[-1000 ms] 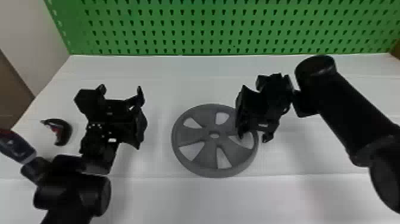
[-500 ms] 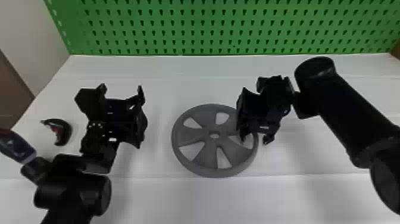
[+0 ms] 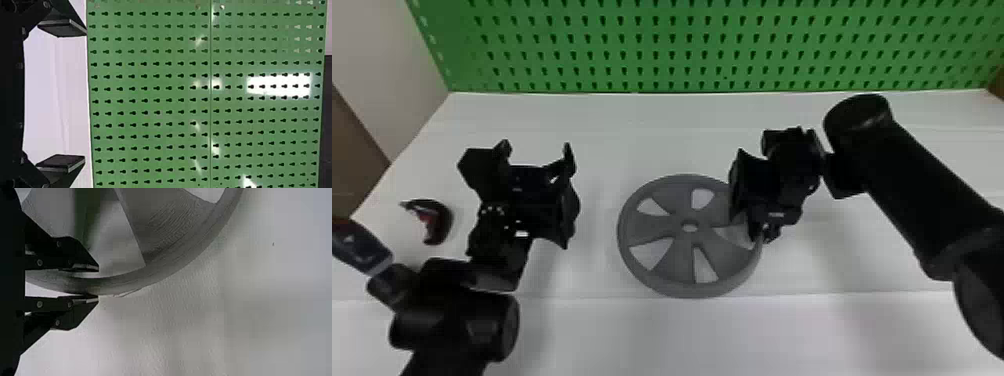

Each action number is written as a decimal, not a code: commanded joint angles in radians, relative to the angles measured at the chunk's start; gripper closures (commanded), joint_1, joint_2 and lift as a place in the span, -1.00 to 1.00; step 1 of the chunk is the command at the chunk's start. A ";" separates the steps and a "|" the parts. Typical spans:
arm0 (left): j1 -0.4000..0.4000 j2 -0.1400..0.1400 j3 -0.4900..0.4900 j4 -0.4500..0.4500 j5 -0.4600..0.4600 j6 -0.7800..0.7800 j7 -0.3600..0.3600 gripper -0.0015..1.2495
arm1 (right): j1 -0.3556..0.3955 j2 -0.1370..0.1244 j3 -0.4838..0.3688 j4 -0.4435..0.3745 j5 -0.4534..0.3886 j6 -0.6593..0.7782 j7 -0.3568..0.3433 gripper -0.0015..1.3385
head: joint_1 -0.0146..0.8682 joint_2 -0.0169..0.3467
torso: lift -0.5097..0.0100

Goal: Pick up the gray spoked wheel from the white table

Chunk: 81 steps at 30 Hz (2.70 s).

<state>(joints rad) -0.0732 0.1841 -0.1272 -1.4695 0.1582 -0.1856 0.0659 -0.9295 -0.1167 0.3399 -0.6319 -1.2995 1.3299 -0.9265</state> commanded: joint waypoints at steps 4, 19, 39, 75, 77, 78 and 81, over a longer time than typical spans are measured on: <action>0.000 0.000 0.001 0.000 0.000 0.000 0.000 -0.77 | -0.002 0.000 0.008 0.000 0.000 0.000 0.000 0.63 | 0.86 -0.66 | 0.58; 0.000 0.000 0.001 0.000 0.000 0.002 0.000 -0.77 | -0.002 -0.001 0.005 0.000 0.000 0.000 0.000 0.63 | 0.86 -0.66 | 0.58; 0.006 0.000 0.004 0.000 0.000 0.000 0.000 -0.77 | -0.011 -0.005 -0.151 -0.077 0.085 0.132 -0.002 0.63 | 0.86 -0.66 | 0.58; 0.007 0.000 0.006 0.000 -0.003 0.000 0.000 -0.77 | -0.054 -0.009 -0.243 -0.141 0.164 0.242 -0.003 0.63 | 0.86 -0.66 | 0.58; 0.007 0.000 0.006 0.000 -0.003 0.000 0.000 -0.77 | -0.045 -0.012 -0.242 -0.169 0.166 0.230 -0.003 0.63 | 0.86 -0.66 | 0.58; 0.007 0.000 0.006 0.000 -0.003 0.000 0.000 -0.77 | -0.035 -0.015 -0.240 -0.201 0.171 0.213 -0.003 0.63 | 0.86 -0.66 | 0.58; 0.009 0.000 0.009 0.000 -0.002 0.000 0.000 -0.77 | -0.006 -0.026 -0.248 -0.281 0.180 0.158 -0.002 0.63 | 0.86 -0.66 | 0.58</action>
<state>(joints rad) -0.0657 0.1841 -0.1206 -1.4695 0.1549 -0.1856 0.0659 -0.9701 -0.1297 0.0985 -0.8144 -1.1306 1.5493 -0.9295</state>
